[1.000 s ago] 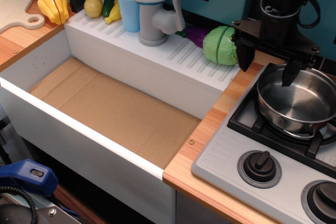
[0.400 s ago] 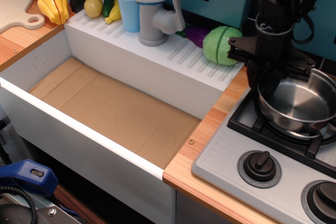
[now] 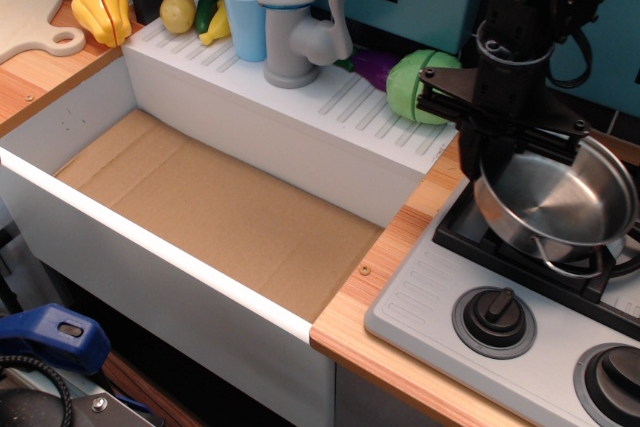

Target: Put pot or pan in sink

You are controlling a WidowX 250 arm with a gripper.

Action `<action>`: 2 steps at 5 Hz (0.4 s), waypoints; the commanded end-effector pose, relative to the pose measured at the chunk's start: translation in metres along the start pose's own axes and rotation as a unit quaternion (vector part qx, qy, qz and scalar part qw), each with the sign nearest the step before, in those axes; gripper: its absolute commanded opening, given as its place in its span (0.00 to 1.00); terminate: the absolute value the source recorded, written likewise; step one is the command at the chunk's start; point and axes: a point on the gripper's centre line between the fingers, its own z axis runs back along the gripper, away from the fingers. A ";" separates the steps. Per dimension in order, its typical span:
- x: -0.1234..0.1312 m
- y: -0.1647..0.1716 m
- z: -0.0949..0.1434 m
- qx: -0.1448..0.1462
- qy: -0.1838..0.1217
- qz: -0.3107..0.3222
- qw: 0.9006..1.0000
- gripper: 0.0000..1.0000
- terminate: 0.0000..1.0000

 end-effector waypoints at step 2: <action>-0.012 0.065 0.021 0.038 -0.022 0.013 0.999 0.00 0.00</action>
